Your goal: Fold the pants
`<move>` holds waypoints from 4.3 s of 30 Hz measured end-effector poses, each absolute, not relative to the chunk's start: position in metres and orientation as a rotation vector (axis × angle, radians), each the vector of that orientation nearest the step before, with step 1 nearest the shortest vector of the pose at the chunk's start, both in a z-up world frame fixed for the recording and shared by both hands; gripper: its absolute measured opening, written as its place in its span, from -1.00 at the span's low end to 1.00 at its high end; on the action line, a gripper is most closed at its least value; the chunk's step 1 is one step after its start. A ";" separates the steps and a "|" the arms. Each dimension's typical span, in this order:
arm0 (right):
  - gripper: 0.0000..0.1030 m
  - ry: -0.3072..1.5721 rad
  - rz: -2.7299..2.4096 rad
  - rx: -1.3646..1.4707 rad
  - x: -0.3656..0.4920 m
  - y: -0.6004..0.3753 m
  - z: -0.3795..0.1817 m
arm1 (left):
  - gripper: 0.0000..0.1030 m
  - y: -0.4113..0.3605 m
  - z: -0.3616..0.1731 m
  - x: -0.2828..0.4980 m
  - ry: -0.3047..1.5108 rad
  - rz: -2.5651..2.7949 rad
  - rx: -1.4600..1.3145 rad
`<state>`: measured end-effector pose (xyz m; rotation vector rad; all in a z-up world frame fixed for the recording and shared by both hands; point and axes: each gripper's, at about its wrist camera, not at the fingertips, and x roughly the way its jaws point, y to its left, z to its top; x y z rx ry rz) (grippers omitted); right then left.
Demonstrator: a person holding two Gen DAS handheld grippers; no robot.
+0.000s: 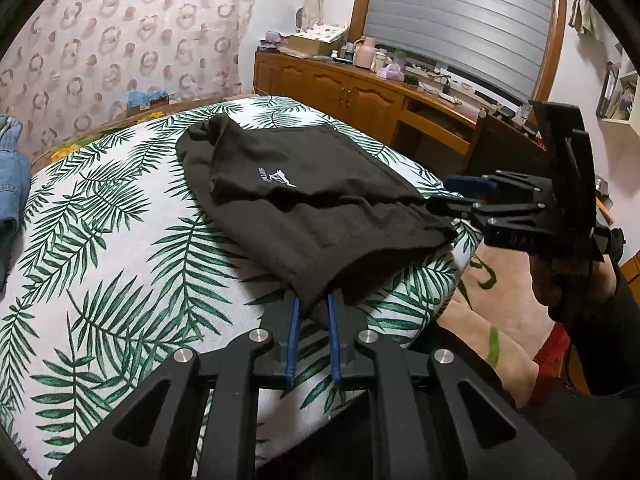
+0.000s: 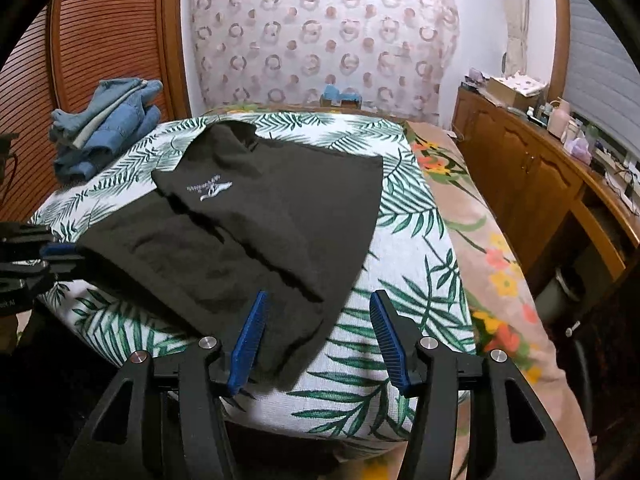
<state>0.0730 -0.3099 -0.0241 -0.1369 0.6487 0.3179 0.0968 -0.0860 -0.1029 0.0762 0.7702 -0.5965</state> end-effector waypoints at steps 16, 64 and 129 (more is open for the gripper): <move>0.08 0.620 0.349 -0.128 0.084 -0.299 -0.017 | 0.44 -0.054 -0.087 0.104 0.717 -0.492 -0.022; -0.28 0.759 0.635 -0.315 0.197 -0.144 -0.045 | 0.44 -0.023 -0.107 0.124 0.704 -0.306 -0.049; -0.64 0.737 0.236 -0.197 0.263 -0.246 -0.030 | 0.44 -0.053 -0.128 0.126 0.769 -0.360 0.019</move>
